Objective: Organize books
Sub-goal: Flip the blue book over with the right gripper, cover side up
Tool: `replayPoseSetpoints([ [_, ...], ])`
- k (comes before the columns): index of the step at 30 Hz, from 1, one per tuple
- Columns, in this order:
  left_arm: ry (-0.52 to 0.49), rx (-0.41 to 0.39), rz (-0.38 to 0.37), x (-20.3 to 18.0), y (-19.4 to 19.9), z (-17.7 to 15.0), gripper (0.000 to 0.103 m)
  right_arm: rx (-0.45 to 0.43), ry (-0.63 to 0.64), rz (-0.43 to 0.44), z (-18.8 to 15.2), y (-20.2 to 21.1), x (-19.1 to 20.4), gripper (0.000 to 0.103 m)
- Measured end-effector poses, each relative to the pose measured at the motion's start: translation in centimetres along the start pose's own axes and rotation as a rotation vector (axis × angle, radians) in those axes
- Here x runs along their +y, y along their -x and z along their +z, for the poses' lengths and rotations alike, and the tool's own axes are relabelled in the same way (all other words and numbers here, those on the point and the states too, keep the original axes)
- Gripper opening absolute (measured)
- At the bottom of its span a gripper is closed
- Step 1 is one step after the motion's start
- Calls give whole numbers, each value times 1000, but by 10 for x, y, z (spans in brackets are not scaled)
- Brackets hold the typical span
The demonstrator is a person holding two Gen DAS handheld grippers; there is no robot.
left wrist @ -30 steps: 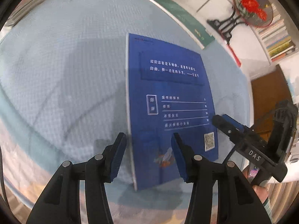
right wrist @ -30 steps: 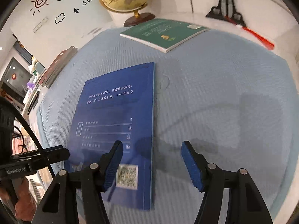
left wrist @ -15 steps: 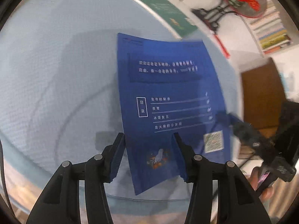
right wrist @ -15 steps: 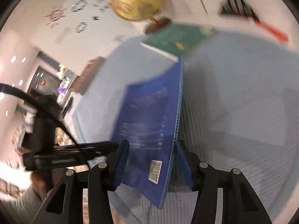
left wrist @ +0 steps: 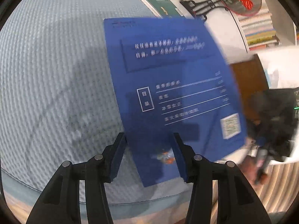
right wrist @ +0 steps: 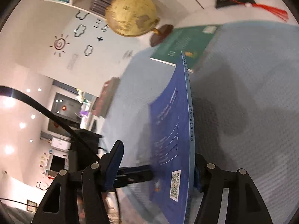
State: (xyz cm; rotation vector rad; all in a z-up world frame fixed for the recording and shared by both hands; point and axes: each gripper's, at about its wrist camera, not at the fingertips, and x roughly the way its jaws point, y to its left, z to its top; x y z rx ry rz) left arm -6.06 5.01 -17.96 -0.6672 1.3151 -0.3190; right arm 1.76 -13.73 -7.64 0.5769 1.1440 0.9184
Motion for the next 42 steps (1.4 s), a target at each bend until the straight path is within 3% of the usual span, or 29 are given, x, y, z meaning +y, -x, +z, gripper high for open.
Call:
replayPoseSetpoints([
  [7,-171,-20,188,-24,13,11,46,-6,126,-32,-8,-11,74,63],
  [13,-23,-94,90,41,79,13,46,22,66,65,-22,-38,96,62],
  [16,65,-130,-4,75,112,10,46,74,46,94,-38,-61,103,62],
  [18,65,-147,-1,83,121,13,42,113,38,91,-49,-81,108,62],
  [22,28,-122,95,98,115,14,43,153,1,73,-63,-104,109,62],
  [26,-2,-100,163,107,101,27,42,107,-23,-32,-68,-101,101,62],
  [28,-14,-109,214,112,94,41,42,63,-35,-148,-64,-96,92,62],
  [30,-26,-119,266,116,94,51,43,25,-48,-318,-61,-94,79,62],
  [33,-121,-95,349,105,92,58,42,10,-75,-487,-59,-96,62,62],
  [37,-250,-20,422,98,87,30,42,27,-109,-579,-64,-107,49,62],
  [42,-320,-25,448,90,83,4,42,39,-111,-626,-70,-122,48,63],
])
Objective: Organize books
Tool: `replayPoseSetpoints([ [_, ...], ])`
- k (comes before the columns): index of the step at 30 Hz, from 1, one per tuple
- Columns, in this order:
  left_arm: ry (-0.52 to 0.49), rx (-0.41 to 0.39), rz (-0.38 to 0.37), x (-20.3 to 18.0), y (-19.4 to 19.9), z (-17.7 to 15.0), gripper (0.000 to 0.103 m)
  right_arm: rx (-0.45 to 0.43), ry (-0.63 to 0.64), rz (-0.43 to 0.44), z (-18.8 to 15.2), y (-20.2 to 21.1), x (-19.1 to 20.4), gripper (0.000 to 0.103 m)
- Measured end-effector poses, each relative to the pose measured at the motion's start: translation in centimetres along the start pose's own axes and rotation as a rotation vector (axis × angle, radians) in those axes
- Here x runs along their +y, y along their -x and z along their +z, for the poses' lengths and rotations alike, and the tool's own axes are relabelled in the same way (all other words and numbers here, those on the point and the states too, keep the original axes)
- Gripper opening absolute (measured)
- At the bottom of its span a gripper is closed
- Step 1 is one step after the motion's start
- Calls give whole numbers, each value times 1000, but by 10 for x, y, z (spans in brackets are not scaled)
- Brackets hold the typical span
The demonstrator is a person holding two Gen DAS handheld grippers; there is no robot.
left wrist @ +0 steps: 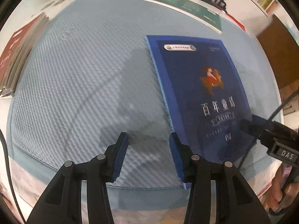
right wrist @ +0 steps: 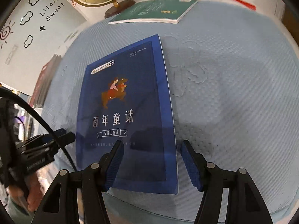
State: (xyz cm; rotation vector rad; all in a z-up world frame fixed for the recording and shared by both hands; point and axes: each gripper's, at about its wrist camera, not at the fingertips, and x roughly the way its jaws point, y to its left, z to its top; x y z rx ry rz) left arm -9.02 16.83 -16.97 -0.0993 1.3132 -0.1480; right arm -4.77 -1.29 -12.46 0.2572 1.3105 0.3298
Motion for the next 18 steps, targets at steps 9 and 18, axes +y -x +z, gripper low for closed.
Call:
replayPoseSetpoints([
  [9,-11,-22,-53,10,7,-9,42,-7,11,-109,-3,-7,24,63],
  [18,-106,-53,18,-19,-2,-9,42,-8,-25,-84,-11,-5,10,66],
])
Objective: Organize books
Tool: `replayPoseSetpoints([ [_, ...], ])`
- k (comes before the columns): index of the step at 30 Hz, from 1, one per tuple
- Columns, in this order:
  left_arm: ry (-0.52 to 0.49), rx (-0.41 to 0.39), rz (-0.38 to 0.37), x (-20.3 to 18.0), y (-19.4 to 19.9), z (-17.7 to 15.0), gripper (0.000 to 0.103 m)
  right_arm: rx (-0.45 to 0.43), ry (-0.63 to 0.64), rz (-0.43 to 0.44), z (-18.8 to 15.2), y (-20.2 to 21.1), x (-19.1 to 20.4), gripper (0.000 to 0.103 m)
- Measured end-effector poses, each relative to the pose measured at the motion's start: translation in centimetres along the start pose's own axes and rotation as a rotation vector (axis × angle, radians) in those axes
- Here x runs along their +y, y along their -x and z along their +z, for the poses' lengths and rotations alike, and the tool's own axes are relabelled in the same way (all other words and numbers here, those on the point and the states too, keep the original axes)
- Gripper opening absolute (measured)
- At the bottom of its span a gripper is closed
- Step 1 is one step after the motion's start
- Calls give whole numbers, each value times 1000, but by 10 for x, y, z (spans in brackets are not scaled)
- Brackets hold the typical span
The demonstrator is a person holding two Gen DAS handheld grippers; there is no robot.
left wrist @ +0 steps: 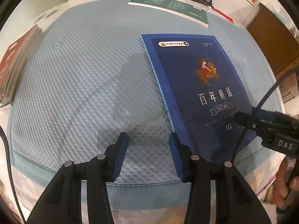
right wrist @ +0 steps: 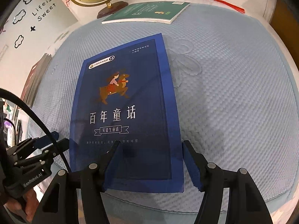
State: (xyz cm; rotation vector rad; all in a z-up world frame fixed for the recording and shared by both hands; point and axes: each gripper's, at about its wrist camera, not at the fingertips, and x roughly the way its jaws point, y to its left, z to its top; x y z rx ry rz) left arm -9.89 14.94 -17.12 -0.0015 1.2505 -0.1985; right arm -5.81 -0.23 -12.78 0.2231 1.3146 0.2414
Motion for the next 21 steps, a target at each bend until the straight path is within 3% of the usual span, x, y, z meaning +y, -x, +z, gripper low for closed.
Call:
replayPoseSetpoints([
  [6,-12,-7,41,-6,-4,3,42,24,72,-12,-1,-3,16,78],
  [13,47,67,24,-3,-5,8,41,76,101,1,5,-6,19,78],
  [17,112,85,-25,3,-3,4,41,89,72,37,8,-6,11,78],
  [18,122,84,-42,4,-2,5,33,93,71,45,9,-6,10,78],
  [19,148,73,-108,7,2,6,22,96,71,54,9,-5,8,78],
  [21,203,29,-200,13,15,9,21,95,55,92,10,-3,2,78],
])
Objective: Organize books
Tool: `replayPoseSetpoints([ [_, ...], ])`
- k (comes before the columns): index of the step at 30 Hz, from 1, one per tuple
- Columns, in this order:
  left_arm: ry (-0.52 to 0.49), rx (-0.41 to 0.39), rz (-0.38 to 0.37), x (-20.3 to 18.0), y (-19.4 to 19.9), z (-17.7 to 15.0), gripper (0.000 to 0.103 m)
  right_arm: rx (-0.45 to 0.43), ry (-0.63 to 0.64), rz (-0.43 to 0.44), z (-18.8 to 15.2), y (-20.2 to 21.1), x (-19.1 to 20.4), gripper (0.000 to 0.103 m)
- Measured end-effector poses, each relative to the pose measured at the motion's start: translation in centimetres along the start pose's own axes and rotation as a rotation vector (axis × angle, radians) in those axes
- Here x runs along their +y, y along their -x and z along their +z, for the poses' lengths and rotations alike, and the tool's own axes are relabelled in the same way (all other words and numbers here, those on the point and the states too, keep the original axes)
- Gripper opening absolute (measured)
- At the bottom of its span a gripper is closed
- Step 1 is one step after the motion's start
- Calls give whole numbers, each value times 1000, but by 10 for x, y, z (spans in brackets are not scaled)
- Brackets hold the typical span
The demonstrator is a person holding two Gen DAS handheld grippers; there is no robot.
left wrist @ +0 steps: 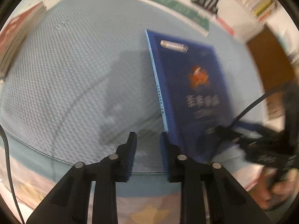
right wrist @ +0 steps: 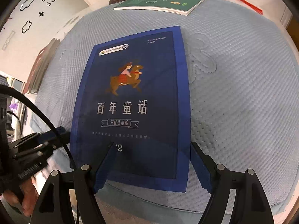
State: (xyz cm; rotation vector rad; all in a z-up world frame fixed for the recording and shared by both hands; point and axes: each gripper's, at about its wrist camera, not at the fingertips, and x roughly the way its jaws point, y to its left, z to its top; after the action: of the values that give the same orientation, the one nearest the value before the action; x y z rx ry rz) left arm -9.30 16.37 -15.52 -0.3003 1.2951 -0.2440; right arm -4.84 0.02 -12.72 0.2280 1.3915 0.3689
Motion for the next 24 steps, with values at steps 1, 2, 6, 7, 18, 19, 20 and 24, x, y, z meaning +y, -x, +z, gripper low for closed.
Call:
replayPoseSetpoints([
  [1,17,-18,-52,1,7,1,21,-2,-17,29,-2,3,-5,78],
  [2,28,-27,-103,1,12,3,21,-7,-49,73,-4,5,-13,78],
  [6,72,-48,-269,-5,25,8,21,-24,-152,214,-6,8,-39,78],
  [7,79,-44,-288,-8,24,8,21,-24,-161,236,-8,7,-41,79],
  [18,224,46,-316,16,8,7,24,-10,-156,312,-10,16,-57,81],
  [19,246,55,-329,21,7,7,24,-6,-151,314,-10,16,-59,81],
  [20,262,71,-357,25,4,9,24,0,-146,317,-10,16,-58,82],
  [24,309,127,-449,30,-14,13,24,11,-135,332,-5,13,-55,87],
])
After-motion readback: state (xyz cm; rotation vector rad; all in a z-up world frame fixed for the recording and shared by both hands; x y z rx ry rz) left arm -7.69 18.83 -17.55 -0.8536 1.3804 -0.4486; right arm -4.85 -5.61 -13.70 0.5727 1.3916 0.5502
